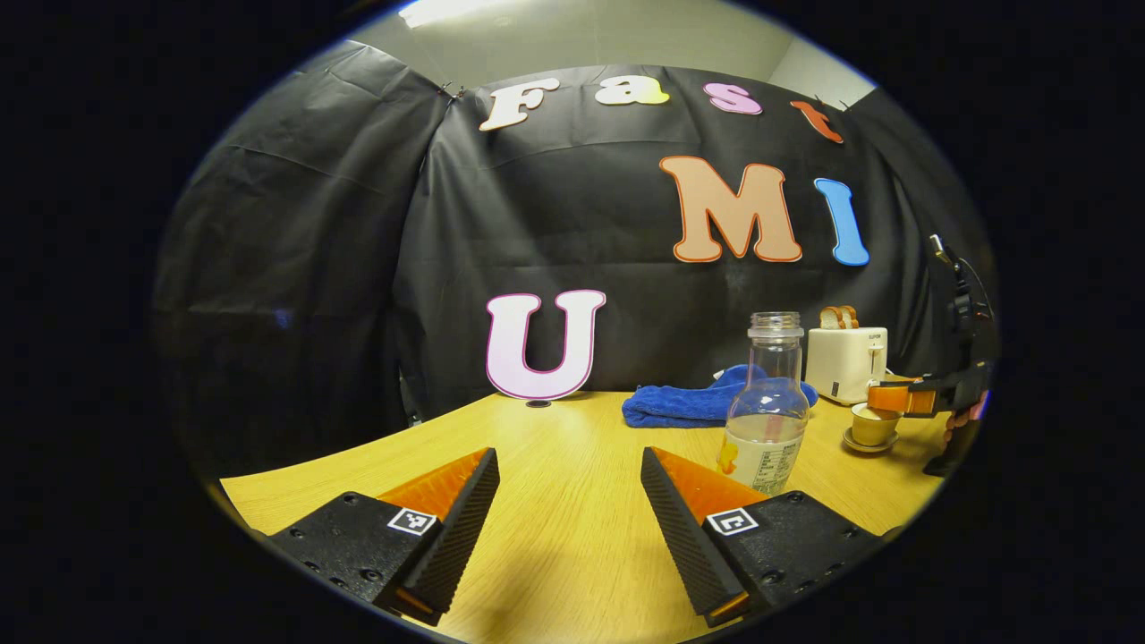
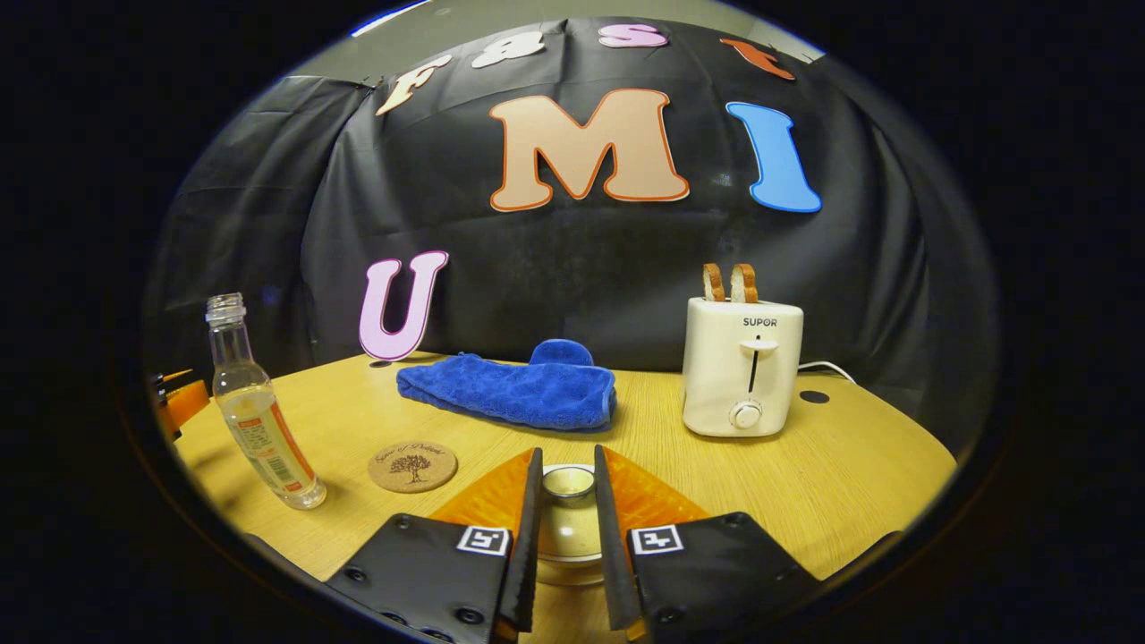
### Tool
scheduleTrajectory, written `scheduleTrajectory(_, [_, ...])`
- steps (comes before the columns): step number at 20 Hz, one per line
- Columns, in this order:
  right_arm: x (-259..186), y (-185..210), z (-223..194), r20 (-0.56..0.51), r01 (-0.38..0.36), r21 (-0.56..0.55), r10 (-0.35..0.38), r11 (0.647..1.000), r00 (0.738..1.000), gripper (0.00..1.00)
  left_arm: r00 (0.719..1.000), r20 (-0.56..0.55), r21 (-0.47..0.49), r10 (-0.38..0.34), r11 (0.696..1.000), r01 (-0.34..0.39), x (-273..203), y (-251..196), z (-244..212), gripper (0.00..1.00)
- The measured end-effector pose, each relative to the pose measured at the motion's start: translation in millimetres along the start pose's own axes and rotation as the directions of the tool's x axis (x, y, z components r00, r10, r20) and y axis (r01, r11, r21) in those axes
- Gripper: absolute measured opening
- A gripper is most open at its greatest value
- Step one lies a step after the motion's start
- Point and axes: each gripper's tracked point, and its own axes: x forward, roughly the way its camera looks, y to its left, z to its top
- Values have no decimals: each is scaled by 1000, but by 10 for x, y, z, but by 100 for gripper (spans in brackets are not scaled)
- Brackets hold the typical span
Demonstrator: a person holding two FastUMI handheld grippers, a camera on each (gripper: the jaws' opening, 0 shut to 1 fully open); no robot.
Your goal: Open the teacup lid with one hand, grasp the water bottle and pour water into the teacup with the other hand; after pouring, place the water bottle on the coaster and then close the teacup lid.
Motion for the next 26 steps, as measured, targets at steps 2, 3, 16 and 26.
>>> scheduleTrajectory(2, [24,1,-9,1,-4,2,4,1000,1000,30,1000,0,0,-3,1000,3,10,0,-4,93])
scheduleTrajectory(3, [-3,7,-2,2,-7,3,7,1000,1000,29,1000,0,0,-3,1000,3,6,0,-5,93])
scheduleTrajectory(16, [-229,-106,195,145,59,23,-62,998,988,28,995,3,-3,-97,995,97,1,-209,5,93])
scheduleTrajectory(26, [-745,-331,188,178,134,32,-137,990,974,29,939,8,-7,-343,939,343,-55,-694,15,93])
